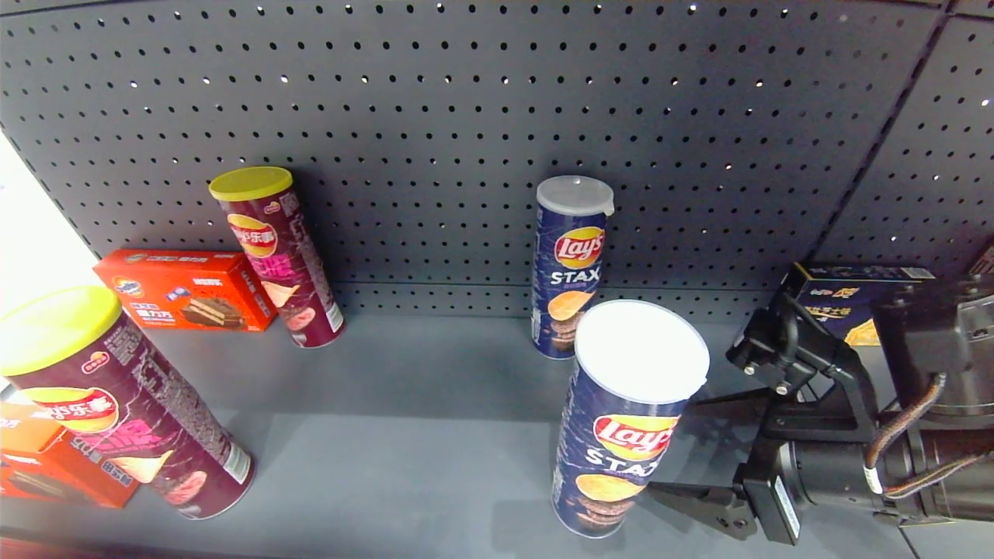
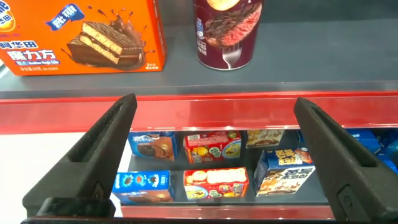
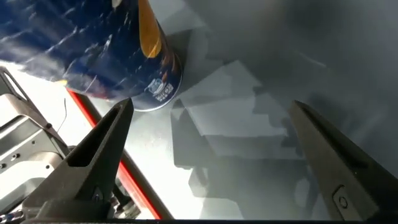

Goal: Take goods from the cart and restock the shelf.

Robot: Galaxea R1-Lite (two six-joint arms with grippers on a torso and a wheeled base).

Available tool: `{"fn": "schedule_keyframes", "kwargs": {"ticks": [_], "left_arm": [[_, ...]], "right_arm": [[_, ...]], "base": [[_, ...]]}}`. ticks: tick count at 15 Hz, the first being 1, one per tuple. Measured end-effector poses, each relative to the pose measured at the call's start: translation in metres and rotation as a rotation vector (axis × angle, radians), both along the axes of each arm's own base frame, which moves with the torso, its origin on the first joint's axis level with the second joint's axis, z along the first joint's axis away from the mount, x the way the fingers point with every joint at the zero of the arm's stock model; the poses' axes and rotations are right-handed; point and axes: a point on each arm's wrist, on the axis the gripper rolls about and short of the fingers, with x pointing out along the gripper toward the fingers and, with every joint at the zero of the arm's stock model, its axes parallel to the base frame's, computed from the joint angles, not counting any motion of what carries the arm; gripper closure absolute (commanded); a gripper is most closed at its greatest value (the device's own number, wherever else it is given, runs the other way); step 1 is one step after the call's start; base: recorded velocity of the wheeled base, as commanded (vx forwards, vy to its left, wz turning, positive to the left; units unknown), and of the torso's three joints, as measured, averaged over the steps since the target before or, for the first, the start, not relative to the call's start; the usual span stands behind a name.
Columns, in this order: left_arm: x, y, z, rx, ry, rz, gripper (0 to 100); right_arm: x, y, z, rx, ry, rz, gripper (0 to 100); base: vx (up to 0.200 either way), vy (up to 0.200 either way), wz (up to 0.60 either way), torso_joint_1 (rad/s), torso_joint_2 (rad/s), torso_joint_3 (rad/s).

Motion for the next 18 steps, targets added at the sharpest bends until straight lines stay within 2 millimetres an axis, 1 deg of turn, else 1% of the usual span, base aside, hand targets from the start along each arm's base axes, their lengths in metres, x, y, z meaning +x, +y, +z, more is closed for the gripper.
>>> {"fn": "schedule_keyframes", "kwargs": {"ticks": [6, 12, 18], "left_arm": [[0.000, 0.000, 0.000, 0.000, 0.001, 0.000, 0], [0.000, 0.000, 0.000, -0.002, 0.003, 0.000, 0], [0.000, 0.000, 0.000, -0.002, 0.003, 0.001, 0]], "right_arm": [[0.006, 0.007, -0.004, -0.011, 0.012, 0.009, 0], [0.007, 0.006, -0.005, -0.011, 0.014, 0.003, 0], [0.007, 0.012, -0.007, -0.019, 0.022, 0.023, 0]], "base": [[0.000, 0.000, 0.00, 0.000, 0.00, 0.000], [0.000, 0.000, 0.00, 0.000, 0.00, 0.000], [0.000, 0.000, 0.00, 0.000, 0.00, 0.000]]}}
